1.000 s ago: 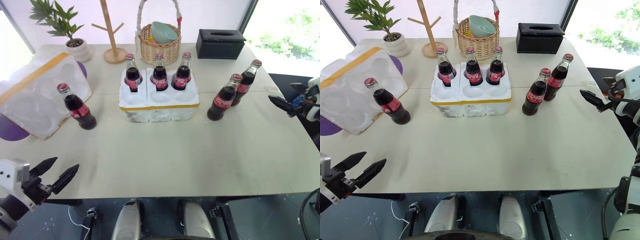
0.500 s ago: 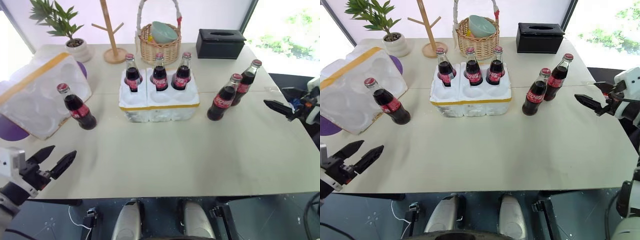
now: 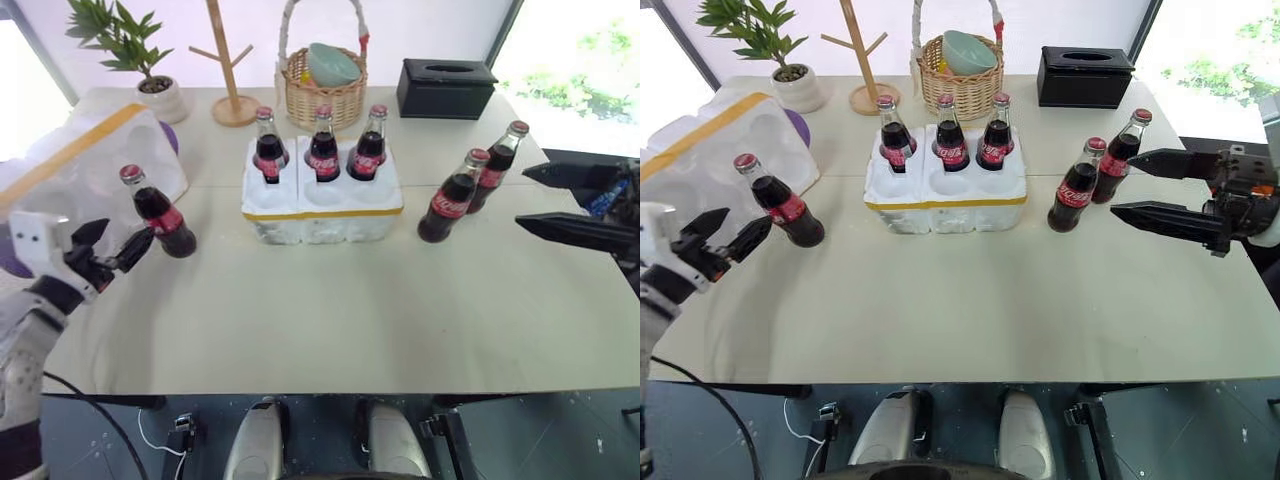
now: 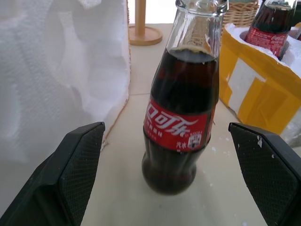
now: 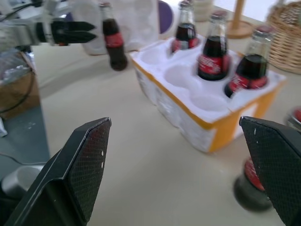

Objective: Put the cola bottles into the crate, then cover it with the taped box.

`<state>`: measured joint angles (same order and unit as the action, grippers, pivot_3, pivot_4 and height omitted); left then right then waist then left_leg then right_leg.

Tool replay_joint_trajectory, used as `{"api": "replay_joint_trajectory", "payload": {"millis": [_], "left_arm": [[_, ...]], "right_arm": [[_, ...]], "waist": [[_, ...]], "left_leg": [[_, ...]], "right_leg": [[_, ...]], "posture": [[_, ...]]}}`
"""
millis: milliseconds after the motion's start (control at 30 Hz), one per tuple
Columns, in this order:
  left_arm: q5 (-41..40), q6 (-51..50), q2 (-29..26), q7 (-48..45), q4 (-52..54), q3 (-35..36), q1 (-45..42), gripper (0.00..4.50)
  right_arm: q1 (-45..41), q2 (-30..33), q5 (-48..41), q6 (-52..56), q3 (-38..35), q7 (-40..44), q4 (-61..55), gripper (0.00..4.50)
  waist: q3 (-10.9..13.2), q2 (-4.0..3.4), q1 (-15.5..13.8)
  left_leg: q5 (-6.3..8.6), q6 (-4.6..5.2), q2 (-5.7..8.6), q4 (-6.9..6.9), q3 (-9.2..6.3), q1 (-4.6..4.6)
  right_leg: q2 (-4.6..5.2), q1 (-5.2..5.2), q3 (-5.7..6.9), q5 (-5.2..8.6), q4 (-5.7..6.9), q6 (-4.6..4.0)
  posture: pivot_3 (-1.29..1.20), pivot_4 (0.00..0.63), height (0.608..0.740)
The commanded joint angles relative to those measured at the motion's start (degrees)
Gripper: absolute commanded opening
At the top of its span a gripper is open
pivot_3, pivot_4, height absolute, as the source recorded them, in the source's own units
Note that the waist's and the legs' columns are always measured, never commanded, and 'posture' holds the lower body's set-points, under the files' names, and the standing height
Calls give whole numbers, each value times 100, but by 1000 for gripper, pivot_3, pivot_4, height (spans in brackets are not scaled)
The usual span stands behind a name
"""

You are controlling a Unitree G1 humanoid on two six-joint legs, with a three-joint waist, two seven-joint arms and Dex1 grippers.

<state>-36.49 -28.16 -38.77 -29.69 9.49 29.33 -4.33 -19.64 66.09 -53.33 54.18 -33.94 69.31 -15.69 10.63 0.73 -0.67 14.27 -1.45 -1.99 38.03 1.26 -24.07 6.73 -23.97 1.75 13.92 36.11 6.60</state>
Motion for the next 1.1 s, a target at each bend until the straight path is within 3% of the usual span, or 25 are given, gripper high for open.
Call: {"api": "replay_joint_trajectory", "payload": {"millis": [33,333,567,667,733,767,867,1100], "left_arm": [[277,229,18,-20,-303,-247,-380,4422],[829,486,187,-135,-1158,-896,-1177,4422],[1156,634,300,-295,-1609,-1234,-1441,4422],[1175,671,290,-346,-1590,-1214,-1474,3662],[1117,580,246,-338,-1542,-1114,-1528,2780],[1084,542,217,-345,-1503,-1069,-1548,2780],[791,260,96,-459,-1240,-921,-1682,2780],[-842,-1402,-429,-1251,-232,-889,-2751,2780]], "right_arm": [[24,-44,-584,283,-358,-331,-552,4500],[94,-209,-1458,524,-379,-1218,-1175,4500],[4,-216,-1631,404,-102,-1573,-1164,4500],[33,-226,-1626,322,-27,-1608,-1171,4500],[48,-213,-1653,288,-28,-1604,-1167,4500],[57,-204,-1669,276,-38,-1590,-1167,4500],[122,-158,-1654,249,-63,-1511,-1179,4500],[323,-105,-1555,180,-92,-1369,-1236,4500]], "waist": [[0,0,-10],[0,8,-1],[0,8,-14],[0,8,-10],[1,10,-11],[1,10,-12],[3,14,-10],[34,67,-36]], "left_leg": [[0,0,0,0,0,0],[0,0,0,3,-1,-1],[0,0,0,3,-1,-1],[0,0,0,3,-1,-3],[0,0,0,3,-1,-2],[0,0,0,3,-2,-3],[0,0,0,3,-2,-4],[-1,0,1,15,-12,-38]], "right_leg": [[0,0,0,0,0,0],[0,1,2,-2,2,3],[0,1,2,-2,3,4],[0,1,1,-2,2,4],[0,1,1,-2,2,4],[0,0,2,-2,2,4],[0,0,3,-2,2,4],[1,-20,10,-7,4,13]], "posture": [[0,150,736],[0,150,736],[0,150,736],[0,150,736],[0,150,736],[0,150,736],[0,150,736],[0,150,736]]}}
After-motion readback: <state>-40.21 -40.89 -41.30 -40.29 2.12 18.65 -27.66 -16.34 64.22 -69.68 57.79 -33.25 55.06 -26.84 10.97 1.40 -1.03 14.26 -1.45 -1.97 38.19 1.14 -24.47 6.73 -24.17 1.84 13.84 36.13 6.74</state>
